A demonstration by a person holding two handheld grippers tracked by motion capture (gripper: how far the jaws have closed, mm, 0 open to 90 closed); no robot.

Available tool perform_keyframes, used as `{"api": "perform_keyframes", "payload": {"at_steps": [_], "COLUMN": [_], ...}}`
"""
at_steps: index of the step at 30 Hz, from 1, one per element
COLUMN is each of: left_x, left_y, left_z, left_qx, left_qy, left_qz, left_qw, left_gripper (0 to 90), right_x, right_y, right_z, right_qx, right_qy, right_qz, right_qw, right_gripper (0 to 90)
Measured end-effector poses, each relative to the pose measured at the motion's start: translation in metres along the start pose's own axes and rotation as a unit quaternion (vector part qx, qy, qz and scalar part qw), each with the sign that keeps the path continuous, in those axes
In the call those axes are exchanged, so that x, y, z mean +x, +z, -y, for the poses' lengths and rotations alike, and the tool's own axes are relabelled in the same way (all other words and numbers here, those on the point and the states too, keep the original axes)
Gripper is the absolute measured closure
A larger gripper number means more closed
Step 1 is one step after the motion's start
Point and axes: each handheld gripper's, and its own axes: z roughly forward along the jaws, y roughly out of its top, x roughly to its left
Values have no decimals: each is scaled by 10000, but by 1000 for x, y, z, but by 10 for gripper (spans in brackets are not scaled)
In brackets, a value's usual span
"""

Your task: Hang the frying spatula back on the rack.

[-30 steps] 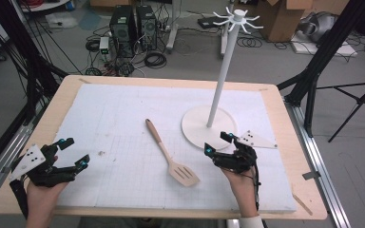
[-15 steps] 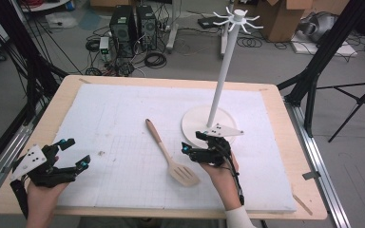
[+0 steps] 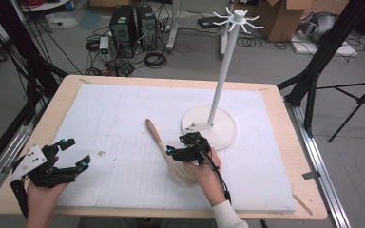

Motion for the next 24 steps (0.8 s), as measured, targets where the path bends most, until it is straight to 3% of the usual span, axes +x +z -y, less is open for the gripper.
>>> {"api": "perform_keyframes", "payload": {"at_steps": [8, 13, 24], "left_x": [-1, 0, -1], "left_y": [0, 0, 1], "left_z": [0, 0, 0], "left_qx": [8, 12, 23], "left_qy": [15, 21, 1], "left_qz": [12, 28, 50], "left_qw": [10000, 10000, 10000], "left_gripper": [156, 156, 157], "right_x": [9, 12, 15], "right_y": [22, 34, 43], "right_z": [-5, -5, -6], "right_qx": [493, 869, 1273], "right_qy": [-33, -4, -62], "right_qz": [101, 164, 274], "right_qw": [9987, 9961, 9915], "right_gripper": [431, 455, 535]}}
